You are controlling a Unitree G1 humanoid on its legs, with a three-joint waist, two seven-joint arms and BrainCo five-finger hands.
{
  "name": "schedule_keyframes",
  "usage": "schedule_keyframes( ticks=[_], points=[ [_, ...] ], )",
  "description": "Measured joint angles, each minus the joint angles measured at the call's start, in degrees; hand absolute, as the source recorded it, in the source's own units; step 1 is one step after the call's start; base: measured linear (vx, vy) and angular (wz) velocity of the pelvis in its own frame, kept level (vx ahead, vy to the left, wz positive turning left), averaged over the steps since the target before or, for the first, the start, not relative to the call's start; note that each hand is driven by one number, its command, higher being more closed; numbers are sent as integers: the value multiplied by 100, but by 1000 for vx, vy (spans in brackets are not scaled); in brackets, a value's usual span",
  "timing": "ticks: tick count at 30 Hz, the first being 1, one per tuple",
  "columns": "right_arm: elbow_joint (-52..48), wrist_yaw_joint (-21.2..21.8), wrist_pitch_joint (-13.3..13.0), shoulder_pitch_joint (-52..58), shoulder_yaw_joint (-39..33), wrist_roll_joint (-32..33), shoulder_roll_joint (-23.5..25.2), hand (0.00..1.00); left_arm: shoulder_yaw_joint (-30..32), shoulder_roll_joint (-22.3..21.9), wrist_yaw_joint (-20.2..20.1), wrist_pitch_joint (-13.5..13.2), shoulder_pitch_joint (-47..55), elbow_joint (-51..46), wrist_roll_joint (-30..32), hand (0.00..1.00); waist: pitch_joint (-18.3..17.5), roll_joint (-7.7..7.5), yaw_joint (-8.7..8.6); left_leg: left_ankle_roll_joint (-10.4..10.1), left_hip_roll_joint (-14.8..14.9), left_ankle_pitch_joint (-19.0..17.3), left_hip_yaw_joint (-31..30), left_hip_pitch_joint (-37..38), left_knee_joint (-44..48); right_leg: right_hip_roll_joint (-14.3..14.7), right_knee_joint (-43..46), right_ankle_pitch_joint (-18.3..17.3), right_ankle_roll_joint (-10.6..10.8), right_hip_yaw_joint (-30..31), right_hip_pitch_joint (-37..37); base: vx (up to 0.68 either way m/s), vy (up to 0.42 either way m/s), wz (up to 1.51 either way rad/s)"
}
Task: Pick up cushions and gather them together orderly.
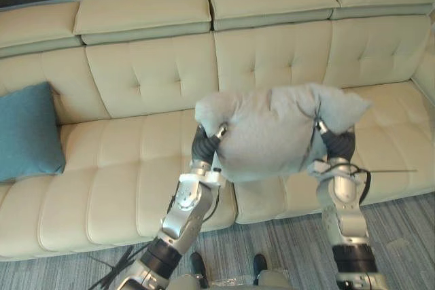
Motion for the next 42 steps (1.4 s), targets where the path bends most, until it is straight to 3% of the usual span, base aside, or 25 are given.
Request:
schedule_keyframes(
  ticks=[6,9,12,18,25,29,33,34,42],
  points=[
    [437,-295,-118,-1435,71,1,-170,100,432,-46,489,-113,-1201,-73,237,100,11,16,24,7,-11,407,-171,-490,-285,12,222,55,0,-169,-614,-49,-18,18],
    [735,-438,-116,-2180,71,2,-397,100,557,45,708,-254,-2013,309,387,100,73,104,70,2,29,595,-308,-803,-396,20,350,69,-22,-292,-957,-61,-16,19],
    [1229,-566,-116,-2936,73,2,-448,100,719,191,888,-345,-2847,1040,386,100,164,198,126,-23,35,819,-335,-1007,-615,50,454,111,-51,-309,-1299,-65,-7,7],
    [2152,-696,-114,-4422,64,75,-620,100,1149,571,889,-201,-4655,2643,379,100,744,330,100,-62,107,1213,-361,-1654,-862,133,617,279,-108,-306,-2128,-74,-18,-1],
    [3355,-801,-119,-5254,-152,660,-401,100,1491,437,853,71,-5355,3597,391,100,1085,394,105,-156,225,1330,-315,-2197,-861,217,750,295,-126,-300,-2755,27,-42,-5],
    [3854,-762,-133,-5572,-150,1042,-429,100,1716,360,841,133,-5607,3897,504,100,1098,405,150,-302,329,1433,-315,-2753,-861,297,780,342,-192,-320,-3332,49,-57,-4],
    [3950,-616,-304,-5956,-56,1199,-520,100,2048,247,891,7,-5822,3892,702,100,1336,412,186,-389,403,1498,-331,-2880,-860,358,811,355,-211,-370,-3457,28,-59,1],
    [4046,-587,-326,-6023,40,1200,-619,0,2067,233,912,11,-5857,3892,742,0,1341,412,196,-418,420,1518,-353,-2896,-860,371,810,354,-212,-386,-3462,12,-71,5],
    [4059,-565,-512,-6024,148,1256,-965,0,2186,107,1239,-4,-5840,3881,884,0,1341,412,268,-436,449,1530,-533,-2962,-860,388,883,313,-275,-513,-3500,-8,-42,6]
  ],
)
